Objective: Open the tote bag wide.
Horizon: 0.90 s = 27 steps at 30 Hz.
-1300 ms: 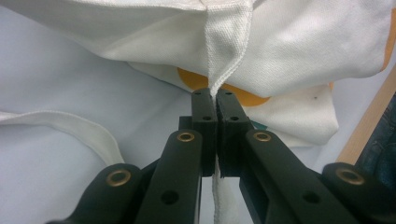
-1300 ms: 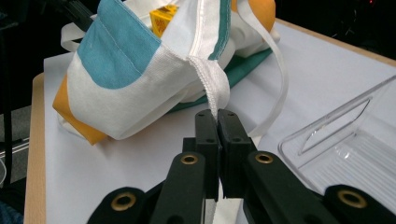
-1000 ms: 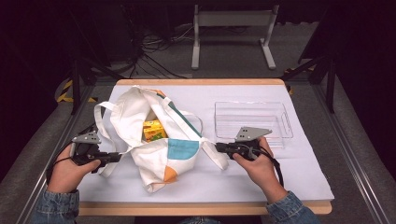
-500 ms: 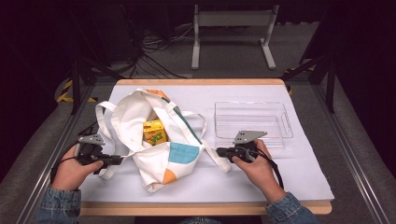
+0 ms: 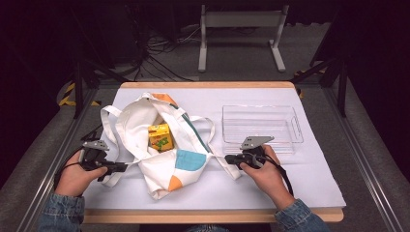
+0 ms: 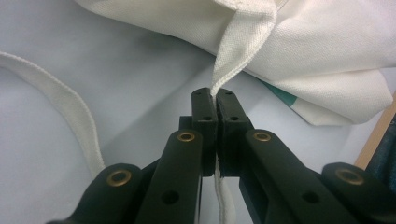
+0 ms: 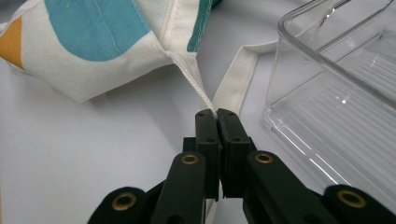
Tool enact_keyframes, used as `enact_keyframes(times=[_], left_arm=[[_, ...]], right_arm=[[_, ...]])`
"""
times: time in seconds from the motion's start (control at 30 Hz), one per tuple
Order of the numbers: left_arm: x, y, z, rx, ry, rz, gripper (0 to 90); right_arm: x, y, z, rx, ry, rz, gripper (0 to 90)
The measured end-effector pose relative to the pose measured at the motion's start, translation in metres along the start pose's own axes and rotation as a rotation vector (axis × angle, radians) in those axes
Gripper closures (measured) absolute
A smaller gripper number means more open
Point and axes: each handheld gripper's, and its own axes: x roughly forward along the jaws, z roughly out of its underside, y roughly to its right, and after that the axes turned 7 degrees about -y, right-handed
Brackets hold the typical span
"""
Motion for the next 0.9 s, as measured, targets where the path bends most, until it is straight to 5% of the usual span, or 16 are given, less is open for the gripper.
enact_keyframes(times=[0.23, 0.33, 0.57, 0.9], left_arm=[[-0.008, 0.004, -0.001, 0.022, 0.030, 0.006, 86.3], [-0.015, 0.011, -0.002, 0.037, 0.056, -0.007, 70.9], [-0.038, 0.026, -0.001, 0.050, 0.126, -0.018, 50.4], [-0.055, 0.034, -0.009, 0.063, 0.319, -0.073, 47.5]], right_arm=[[-0.004, -0.001, -0.002, -0.004, 0.008, -0.009, 84.5], [-0.007, -0.003, -0.005, -0.010, 0.016, -0.015, 77.2], [-0.026, -0.009, -0.019, -0.036, 0.081, -0.030, 63.8], [-0.035, -0.019, -0.038, -0.055, 0.161, -0.048, 55.6]])
